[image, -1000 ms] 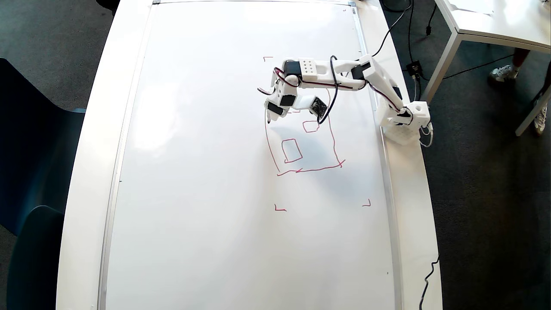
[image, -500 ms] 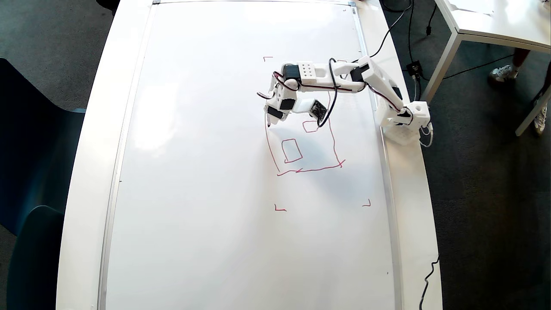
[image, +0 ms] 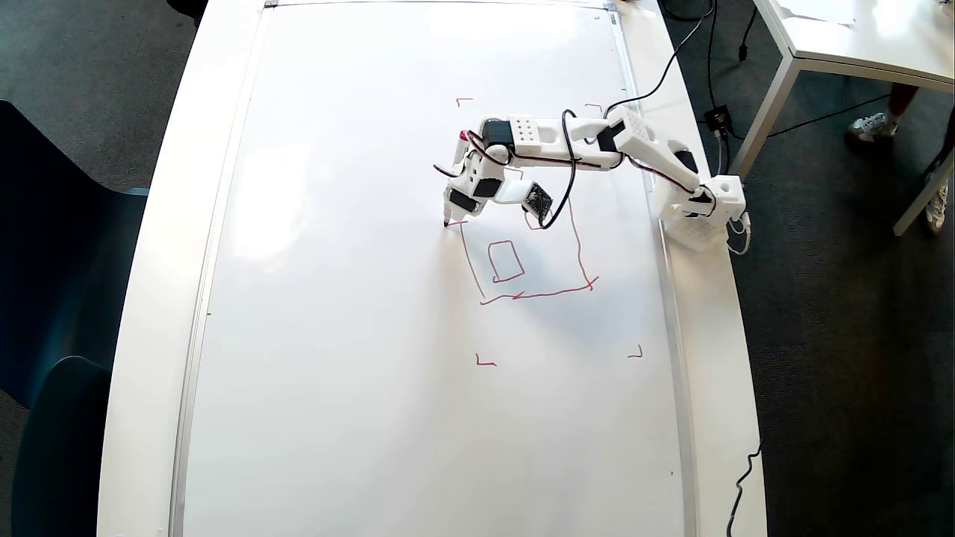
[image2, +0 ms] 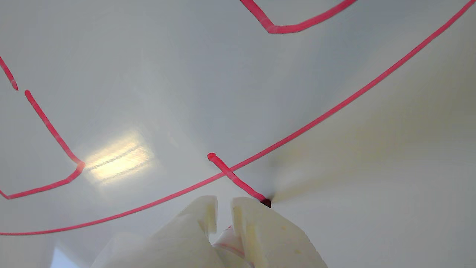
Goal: Draw on a whiteboard a robot head using a pen attached to the gripper
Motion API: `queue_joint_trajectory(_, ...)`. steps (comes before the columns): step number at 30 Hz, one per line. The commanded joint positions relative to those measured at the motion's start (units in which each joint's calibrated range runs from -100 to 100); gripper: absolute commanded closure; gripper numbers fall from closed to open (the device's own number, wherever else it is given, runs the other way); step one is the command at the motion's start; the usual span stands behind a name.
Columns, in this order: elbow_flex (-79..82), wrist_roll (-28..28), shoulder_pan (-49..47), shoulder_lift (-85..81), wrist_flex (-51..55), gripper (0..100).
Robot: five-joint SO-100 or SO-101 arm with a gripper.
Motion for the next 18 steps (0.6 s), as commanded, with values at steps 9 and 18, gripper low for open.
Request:
queue_joint_trajectory(9, -5.2, -0.1, -1.0, 4.1, -0.4, 99)
queue_joint_trajectory(18, -6.0, -2.4, -4.0, 4.8, -8.1, 99)
